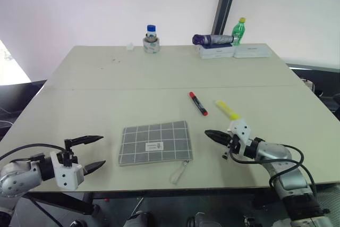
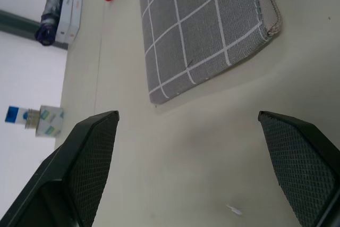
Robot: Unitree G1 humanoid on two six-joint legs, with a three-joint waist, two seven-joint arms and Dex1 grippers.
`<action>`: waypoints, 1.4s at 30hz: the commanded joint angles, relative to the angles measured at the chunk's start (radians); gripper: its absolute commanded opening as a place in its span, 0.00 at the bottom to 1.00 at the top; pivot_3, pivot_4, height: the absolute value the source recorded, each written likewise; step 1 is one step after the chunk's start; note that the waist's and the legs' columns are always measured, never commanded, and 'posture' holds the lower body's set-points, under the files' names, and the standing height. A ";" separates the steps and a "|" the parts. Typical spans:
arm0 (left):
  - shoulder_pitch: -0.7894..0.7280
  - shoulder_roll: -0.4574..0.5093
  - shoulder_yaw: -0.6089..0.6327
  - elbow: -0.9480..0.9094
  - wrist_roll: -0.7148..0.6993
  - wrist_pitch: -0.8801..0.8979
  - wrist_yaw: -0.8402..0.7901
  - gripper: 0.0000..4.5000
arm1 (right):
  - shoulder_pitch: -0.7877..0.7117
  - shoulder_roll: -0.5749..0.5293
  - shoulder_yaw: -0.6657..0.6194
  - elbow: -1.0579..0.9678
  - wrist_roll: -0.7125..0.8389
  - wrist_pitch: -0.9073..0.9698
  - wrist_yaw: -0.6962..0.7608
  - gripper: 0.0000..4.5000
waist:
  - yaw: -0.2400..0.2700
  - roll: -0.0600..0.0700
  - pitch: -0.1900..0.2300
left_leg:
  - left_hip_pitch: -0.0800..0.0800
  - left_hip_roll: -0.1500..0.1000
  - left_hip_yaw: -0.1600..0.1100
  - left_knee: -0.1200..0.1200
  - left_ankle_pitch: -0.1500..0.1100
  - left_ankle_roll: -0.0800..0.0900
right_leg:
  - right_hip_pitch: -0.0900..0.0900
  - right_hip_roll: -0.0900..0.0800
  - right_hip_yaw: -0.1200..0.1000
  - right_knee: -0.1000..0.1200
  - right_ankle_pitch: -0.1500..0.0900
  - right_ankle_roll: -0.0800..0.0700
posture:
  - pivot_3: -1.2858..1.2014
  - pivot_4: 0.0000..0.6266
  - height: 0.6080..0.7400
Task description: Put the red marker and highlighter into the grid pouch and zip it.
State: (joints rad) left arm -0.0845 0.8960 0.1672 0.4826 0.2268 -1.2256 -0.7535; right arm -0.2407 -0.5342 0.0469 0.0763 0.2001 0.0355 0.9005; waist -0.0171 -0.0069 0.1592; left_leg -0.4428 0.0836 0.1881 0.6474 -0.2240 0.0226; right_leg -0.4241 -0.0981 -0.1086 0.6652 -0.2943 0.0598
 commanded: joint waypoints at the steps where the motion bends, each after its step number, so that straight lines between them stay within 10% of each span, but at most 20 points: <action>1: -0.057 0.011 -0.047 0.056 0.108 -0.086 0.072 0.99 | -0.022 0.017 0.055 -0.036 -0.066 -0.021 -0.033 0.02 | 0.001 0.000 0.000 | 0.000 0.000 0.000 0.000 0.000 0.000 | 0.000 0.000 0.000 0.000 0.000 0.000 | 0.52 0.24 1.00; 42: -0.174 0.017 -0.323 0.116 0.361 -0.135 0.442 0.99 | -0.259 0.013 0.295 0.128 -0.495 -0.096 -0.153 0.02 | 0.001 0.005 -0.004 | 0.002 0.000 0.003 0.001 0.002 -0.002 | 0.005 0.003 0.000 0.002 0.000 0.001 | 0.52 0.24 1.00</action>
State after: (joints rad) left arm -0.2780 0.9149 -0.1109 0.6024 0.5410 -1.3614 -0.2999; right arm -0.4946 -0.5222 0.3212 0.2027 -0.2635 -0.0684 0.7529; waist -0.0157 -0.0017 0.1549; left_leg -0.4407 0.0837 0.1911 0.6488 -0.2216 0.0197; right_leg -0.4207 -0.0955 -0.1083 0.6671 -0.2944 0.0608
